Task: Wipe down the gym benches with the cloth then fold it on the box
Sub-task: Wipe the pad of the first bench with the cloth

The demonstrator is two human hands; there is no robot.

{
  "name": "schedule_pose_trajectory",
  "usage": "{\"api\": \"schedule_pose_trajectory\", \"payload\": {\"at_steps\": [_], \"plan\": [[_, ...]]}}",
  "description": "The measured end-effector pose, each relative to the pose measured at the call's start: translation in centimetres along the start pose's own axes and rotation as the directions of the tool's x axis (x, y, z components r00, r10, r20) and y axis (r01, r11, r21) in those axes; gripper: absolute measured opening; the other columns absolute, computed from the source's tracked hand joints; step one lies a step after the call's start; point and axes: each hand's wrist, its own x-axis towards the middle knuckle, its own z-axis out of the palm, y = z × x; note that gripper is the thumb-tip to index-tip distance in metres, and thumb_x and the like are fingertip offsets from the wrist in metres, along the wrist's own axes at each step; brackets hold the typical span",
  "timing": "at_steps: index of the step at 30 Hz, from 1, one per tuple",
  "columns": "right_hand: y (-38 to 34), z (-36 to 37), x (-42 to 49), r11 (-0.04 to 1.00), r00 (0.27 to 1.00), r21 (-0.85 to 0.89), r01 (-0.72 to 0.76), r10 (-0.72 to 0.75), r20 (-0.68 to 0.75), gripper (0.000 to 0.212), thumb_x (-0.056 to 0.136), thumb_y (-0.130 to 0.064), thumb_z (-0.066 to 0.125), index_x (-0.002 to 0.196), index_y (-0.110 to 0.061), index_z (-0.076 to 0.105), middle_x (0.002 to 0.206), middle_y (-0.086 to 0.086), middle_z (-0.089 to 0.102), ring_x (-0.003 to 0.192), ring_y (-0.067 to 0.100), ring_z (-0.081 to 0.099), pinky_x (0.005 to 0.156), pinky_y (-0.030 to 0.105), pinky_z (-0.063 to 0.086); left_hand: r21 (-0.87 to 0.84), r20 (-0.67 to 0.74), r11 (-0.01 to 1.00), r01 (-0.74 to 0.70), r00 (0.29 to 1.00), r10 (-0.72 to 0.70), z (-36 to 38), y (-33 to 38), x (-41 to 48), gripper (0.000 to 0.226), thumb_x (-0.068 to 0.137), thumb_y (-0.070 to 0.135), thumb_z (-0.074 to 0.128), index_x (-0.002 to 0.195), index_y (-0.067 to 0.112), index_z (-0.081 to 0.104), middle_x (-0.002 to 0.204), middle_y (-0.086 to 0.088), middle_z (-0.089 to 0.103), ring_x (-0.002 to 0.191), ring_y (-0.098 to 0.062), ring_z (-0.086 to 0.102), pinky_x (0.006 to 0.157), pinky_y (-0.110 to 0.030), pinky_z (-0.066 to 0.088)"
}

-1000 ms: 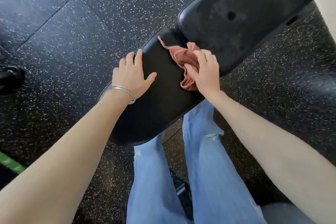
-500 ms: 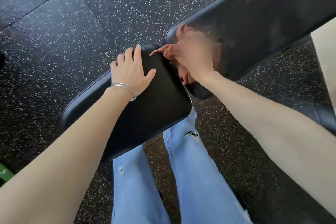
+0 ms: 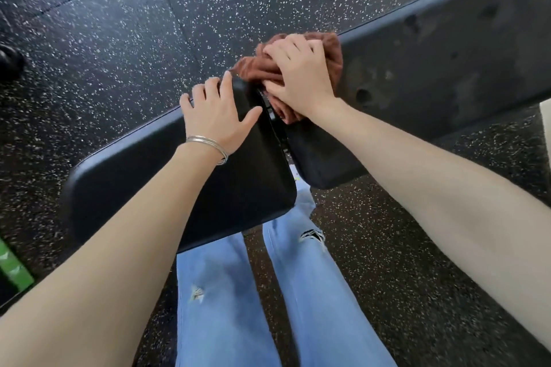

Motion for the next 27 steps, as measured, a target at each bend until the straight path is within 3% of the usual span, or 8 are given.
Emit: {"api": "schedule_pose_trajectory", "payload": {"at_steps": [6, 11, 13, 16, 20, 23, 25, 27], "plan": [[2.0, 0.7, -10.1, 0.977, 0.975, -0.001, 0.215, -0.215, -0.062, 0.046, 0.071, -0.034, 0.067, 0.112, -0.013, 0.064, 0.12, 0.007, 0.062, 0.107, 0.031, 0.055, 0.079, 0.043, 0.042, -0.02, 0.001, 1.0, 0.016, 1.0, -0.016, -0.3, 0.2, 0.1, 0.079, 0.088, 0.063, 0.037, 0.147, 0.012, 0.024, 0.146, -0.013, 0.035, 0.131, -0.036, 0.033, 0.11, -0.05, 0.022], [4.4, 1.1, -12.4, 0.94, 0.942, -0.105, 0.325, -0.331, -0.056, 0.038, 0.081, -0.045, 0.055, 0.109, -0.022, 0.065, 0.115, 0.0, 0.065, 0.111, 0.023, 0.05, 0.083, 0.045, 0.042, -0.011, -0.001, 0.999, 0.05, 0.999, -0.05, -0.2, 0.7, 0.0, 0.082, 0.085, 0.062, 0.044, 0.145, 0.01, 0.026, 0.145, -0.015, 0.036, 0.129, -0.038, 0.034, 0.111, -0.052, 0.021], [4.1, 1.0, -9.9, 0.96, 0.963, -0.122, 0.251, -0.26, -0.064, 0.04, 0.076, -0.047, 0.062, 0.107, -0.022, 0.064, 0.112, -0.002, 0.065, 0.108, 0.021, 0.043, 0.083, 0.041, 0.033, -0.005, -0.007, 0.999, 0.037, 0.999, -0.037, 0.0, 0.6, 0.0, 0.082, 0.084, 0.061, 0.046, 0.145, 0.01, 0.026, 0.144, -0.015, 0.036, 0.129, -0.038, 0.034, 0.11, -0.052, 0.021], [3.3, 0.5, -5.6, 0.997, 0.994, -0.082, 0.003, -0.012, -0.109, 0.045, 0.073, -0.046, 0.063, 0.112, -0.023, 0.061, 0.116, -0.003, 0.062, 0.109, 0.024, 0.049, 0.081, 0.043, 0.031, 0.007, -0.005, 1.0, -0.023, 1.0, 0.023, 0.0, 0.2, 0.6, 0.08, 0.084, 0.059, 0.048, 0.145, 0.011, 0.027, 0.144, -0.014, 0.037, 0.128, -0.037, 0.036, 0.106, -0.05, 0.025], [4.3, -0.4, -1.9, 0.971, 0.96, -0.036, -0.235, 0.227, -0.165, 0.046, 0.082, -0.053, 0.047, 0.119, -0.028, 0.057, 0.12, -0.008, 0.059, 0.114, 0.022, 0.05, 0.083, 0.04, 0.026, 0.021, 0.028, 0.996, -0.081, 0.996, 0.081, 0.0, 0.1, 1.6, 0.078, 0.085, 0.058, 0.047, 0.146, 0.013, 0.026, 0.144, -0.013, 0.037, 0.128, -0.037, 0.036, 0.104, -0.05, 0.029], [3.3, -0.2, -2.2, 0.915, 0.893, 0.055, -0.401, 0.403, -0.2, 0.049, 0.082, -0.055, 0.046, 0.123, -0.03, 0.056, 0.125, -0.011, 0.057, 0.121, 0.018, 0.047, 0.09, 0.039, 0.024, 0.029, 0.045, 0.994, -0.103, 0.994, 0.101, 0.0, 0.6, 2.0, 0.076, 0.086, 0.057, 0.047, 0.145, 0.013, 0.028, 0.142, -0.014, 0.039, 0.127, -0.037, 0.038, 0.103, -0.05, 0.029], [1.0, 0.6, -3.3, 0.903, 0.882, 0.1, -0.418, 0.43, -0.192, 0.053, 0.081, -0.055, 0.05, 0.127, -0.028, 0.055, 0.129, -0.009, 0.055, 0.124, 0.019, 0.045, 0.093, 0.04, 0.026, 0.013, 0.038, 0.995, -0.099, 0.994, 0.099, -0.2, 0.7, 2.0, 0.075, 0.086, 0.056, 0.048, 0.144, 0.013, 0.03, 0.141, -0.014, 0.04, 0.126, -0.037, 0.038, 0.103, -0.049, 0.029], [-0.8, 0.8, -4.7, 0.933, 0.918, 0.111, -0.343, 0.358, -0.169, 0.052, 0.08, -0.049, 0.055, 0.127, -0.027, 0.056, 0.13, -0.007, 0.055, 0.12, 0.022, 0.048, 0.091, 0.043, 0.032, -0.005, 0.042, 0.995, -0.104, 0.994, 0.104, -0.4, 0.5, 1.8, 0.074, 0.086, 0.054, 0.05, 0.144, 0.013, 0.03, 0.142, -0.013, 0.04, 0.127, -0.036, 0.038, 0.103, -0.048, 0.029]]}}
